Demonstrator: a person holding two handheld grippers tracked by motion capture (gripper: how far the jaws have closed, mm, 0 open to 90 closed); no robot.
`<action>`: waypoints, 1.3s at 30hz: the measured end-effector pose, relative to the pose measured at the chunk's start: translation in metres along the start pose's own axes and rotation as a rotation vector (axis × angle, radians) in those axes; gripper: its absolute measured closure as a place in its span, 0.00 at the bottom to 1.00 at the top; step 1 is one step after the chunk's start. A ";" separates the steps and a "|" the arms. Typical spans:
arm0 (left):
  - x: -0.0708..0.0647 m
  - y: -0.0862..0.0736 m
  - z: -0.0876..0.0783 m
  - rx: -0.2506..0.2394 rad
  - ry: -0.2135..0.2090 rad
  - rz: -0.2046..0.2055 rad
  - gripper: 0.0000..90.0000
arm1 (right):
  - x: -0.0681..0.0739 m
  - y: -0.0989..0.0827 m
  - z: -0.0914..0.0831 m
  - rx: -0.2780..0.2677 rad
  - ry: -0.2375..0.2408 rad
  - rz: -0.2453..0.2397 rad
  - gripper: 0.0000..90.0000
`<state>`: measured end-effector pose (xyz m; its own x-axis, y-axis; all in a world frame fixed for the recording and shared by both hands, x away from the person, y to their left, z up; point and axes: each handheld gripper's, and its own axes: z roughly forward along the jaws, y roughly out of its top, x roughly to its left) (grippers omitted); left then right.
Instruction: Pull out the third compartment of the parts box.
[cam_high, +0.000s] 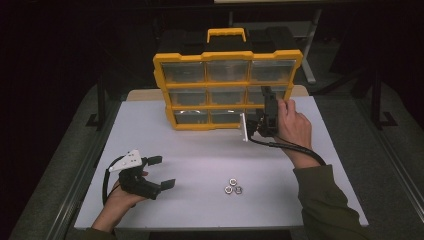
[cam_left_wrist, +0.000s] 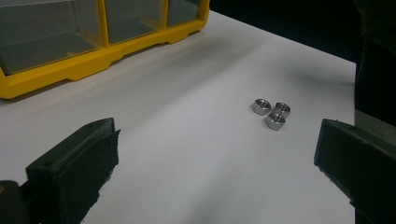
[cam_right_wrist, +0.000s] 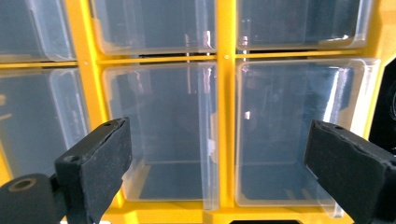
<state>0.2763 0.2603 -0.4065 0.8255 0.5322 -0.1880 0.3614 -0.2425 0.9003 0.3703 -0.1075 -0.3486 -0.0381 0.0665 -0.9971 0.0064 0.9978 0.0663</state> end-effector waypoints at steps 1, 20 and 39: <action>0.000 0.000 0.000 0.000 0.000 0.001 0.00 | -0.001 0.000 0.000 0.003 -0.001 0.002 0.08; 0.000 0.000 0.000 0.000 -0.002 0.003 0.00 | -0.017 -0.003 0.006 0.019 -0.072 -0.010 0.18; 0.001 0.000 0.000 -0.002 -0.002 0.013 0.00 | -0.031 -0.007 0.012 0.031 -0.126 -0.017 0.33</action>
<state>0.2769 0.2607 -0.4063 0.8310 0.5272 -0.1773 0.3497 -0.2475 0.9036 0.3830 -0.1166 -0.3186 0.0876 0.0466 -0.9951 0.0381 0.9980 0.0501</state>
